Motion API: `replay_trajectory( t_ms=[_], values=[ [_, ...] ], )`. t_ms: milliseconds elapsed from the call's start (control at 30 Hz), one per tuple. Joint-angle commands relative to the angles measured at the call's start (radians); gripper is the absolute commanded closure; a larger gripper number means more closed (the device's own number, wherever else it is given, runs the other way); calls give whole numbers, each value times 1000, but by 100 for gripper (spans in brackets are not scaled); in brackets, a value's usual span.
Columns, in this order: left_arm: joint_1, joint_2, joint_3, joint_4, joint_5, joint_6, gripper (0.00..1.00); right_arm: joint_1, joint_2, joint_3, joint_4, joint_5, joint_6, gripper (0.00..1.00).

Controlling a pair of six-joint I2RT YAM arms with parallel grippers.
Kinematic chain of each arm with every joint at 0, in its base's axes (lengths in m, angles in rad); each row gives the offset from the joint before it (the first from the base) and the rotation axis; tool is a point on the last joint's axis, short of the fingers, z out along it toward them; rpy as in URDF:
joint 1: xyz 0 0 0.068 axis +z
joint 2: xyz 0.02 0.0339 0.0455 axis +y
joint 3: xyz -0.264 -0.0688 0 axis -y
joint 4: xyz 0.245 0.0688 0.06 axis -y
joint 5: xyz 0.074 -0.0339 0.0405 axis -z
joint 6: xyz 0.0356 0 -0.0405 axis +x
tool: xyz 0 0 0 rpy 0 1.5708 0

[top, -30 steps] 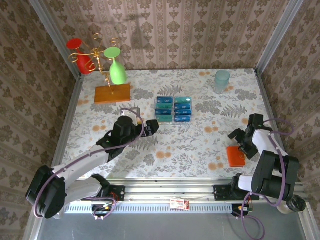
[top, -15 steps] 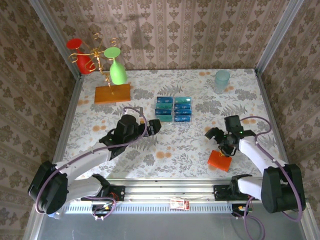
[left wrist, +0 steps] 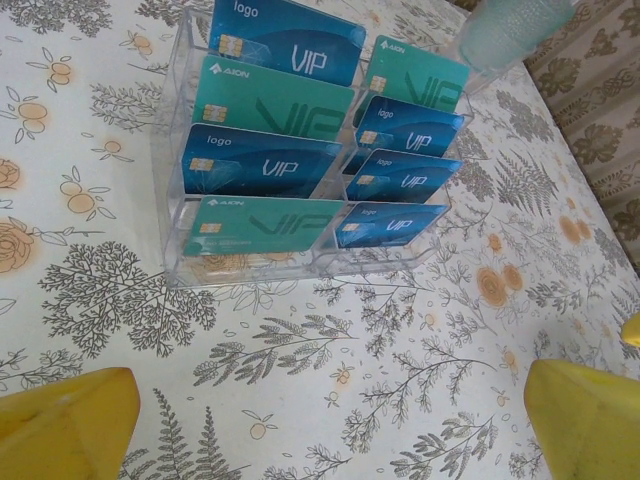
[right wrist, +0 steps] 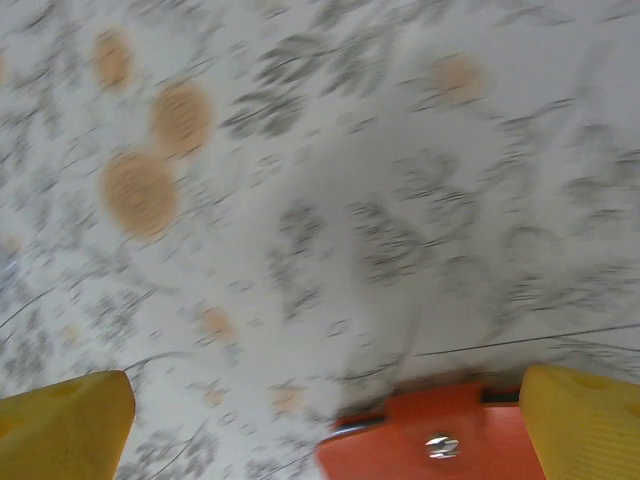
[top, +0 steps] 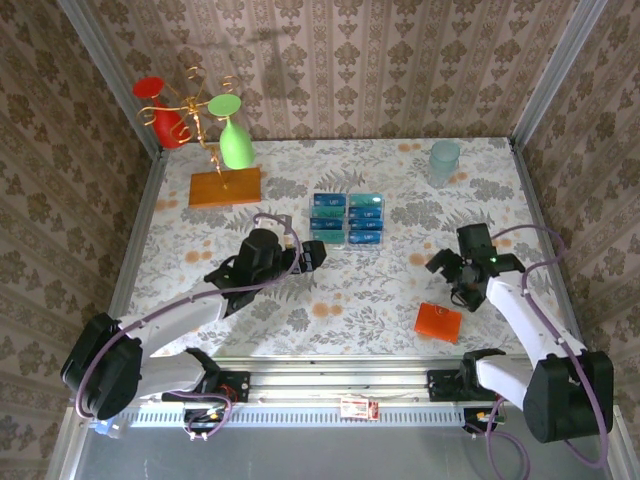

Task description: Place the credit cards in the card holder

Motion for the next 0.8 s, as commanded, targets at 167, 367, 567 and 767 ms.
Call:
replay_trajectory(
  t_ms=[167,367,567,767],
  values=[
    [-8,36,60,5,-2,23,0,-61,-71,-76,-149,62,15,0],
    [-13,51,71,10,-3,24,0,-61,-43,-135,-82,-37,32,0],
    [-14,61,73,14,-5,25,0,-38,-52,-164,-31,-142,58,0],
    [-15,82,77,28,-1,19,0,104,-63,-167,12,-176,154,0]
  ],
)
